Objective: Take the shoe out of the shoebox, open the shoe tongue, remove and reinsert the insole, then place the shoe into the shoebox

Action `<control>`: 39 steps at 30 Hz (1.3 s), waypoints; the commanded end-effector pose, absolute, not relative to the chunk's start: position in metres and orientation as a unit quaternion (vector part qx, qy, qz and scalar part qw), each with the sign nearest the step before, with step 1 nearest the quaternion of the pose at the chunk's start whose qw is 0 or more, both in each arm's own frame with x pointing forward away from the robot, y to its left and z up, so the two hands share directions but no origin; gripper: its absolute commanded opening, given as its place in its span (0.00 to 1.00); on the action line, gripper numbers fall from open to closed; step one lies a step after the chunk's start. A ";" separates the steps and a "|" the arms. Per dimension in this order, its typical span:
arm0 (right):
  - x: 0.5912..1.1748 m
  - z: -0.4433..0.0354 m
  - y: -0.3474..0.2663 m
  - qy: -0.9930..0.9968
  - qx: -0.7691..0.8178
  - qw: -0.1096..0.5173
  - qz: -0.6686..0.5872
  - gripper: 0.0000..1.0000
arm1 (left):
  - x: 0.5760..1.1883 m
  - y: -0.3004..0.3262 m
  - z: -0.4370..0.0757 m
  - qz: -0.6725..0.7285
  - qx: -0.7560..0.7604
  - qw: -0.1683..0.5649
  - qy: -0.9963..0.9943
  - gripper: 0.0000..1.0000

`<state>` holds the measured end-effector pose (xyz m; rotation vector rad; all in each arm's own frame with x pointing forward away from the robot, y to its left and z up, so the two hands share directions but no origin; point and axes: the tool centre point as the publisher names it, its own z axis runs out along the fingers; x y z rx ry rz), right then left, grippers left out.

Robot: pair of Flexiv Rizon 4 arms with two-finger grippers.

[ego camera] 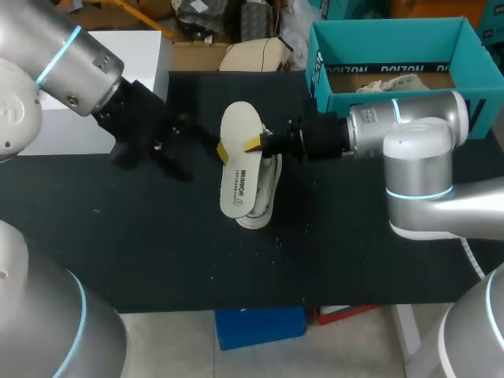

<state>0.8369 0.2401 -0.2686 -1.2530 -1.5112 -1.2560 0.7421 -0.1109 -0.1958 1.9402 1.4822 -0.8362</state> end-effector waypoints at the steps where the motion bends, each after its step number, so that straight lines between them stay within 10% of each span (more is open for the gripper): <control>1: 0.836 -0.269 0.241 -0.596 -0.495 0.394 -0.495 0.00 | 0.744 -0.108 -0.203 -0.431 0.660 0.368 0.494 1.00; 39: 0.836 -0.269 0.241 -0.596 -0.495 0.394 -0.495 0.00 | 0.768 -0.089 -0.235 -0.437 0.511 0.563 0.482 1.00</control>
